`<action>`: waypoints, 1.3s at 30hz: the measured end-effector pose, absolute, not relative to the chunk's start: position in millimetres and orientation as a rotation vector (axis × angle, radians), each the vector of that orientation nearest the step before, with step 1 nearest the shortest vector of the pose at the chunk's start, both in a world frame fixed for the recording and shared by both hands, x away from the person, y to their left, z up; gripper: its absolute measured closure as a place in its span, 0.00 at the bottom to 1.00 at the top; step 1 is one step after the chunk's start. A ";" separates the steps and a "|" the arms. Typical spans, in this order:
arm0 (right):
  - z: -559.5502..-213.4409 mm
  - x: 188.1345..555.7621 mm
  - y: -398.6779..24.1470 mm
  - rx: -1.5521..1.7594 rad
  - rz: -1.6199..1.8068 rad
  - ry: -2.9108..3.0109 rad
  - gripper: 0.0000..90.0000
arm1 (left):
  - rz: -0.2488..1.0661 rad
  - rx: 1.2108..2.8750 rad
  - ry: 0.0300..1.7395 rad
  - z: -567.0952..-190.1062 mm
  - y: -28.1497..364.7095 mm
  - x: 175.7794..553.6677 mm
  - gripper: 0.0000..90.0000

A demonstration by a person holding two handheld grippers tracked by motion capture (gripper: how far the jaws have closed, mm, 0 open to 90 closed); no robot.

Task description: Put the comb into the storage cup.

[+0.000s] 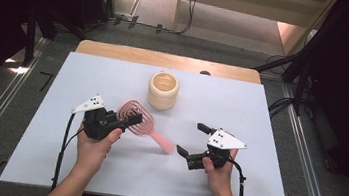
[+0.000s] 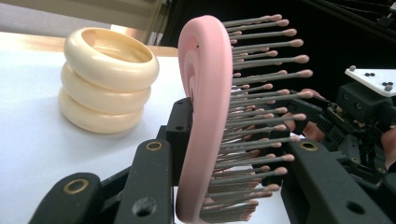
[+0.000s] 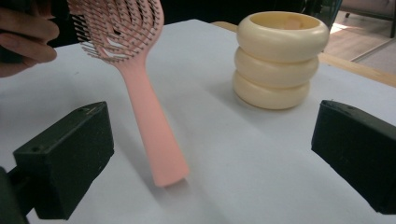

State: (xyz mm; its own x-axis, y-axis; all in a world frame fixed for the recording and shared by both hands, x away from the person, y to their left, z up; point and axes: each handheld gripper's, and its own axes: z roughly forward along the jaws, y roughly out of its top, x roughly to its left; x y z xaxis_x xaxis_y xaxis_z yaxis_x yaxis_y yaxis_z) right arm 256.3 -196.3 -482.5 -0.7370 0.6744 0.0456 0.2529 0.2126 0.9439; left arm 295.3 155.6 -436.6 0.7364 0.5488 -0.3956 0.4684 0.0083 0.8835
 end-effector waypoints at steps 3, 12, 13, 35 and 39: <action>-483.9 253.4 -206.6 0.886 1.524 2.100 0.00 | 0.080 1.623 0.833 -434.8 155.9 295.5 0.73; -487.1 245.4 -235.6 0.951 1.502 2.057 0.00 | 0.082 1.638 0.821 -429.7 156.5 295.9 0.73; -487.2 244.7 -238.4 0.955 1.497 2.053 0.00 | 0.083 1.639 0.825 -428.9 156.7 296.5 0.73; -492.8 230.3 -289.0 1.020 1.445 1.985 0.00 | 0.133 1.630 0.832 -412.5 165.1 308.2 0.73; -495.1 227.0 -296.7 1.041 1.432 1.979 0.00 | 0.137 1.623 0.836 -410.8 165.3 310.7 0.73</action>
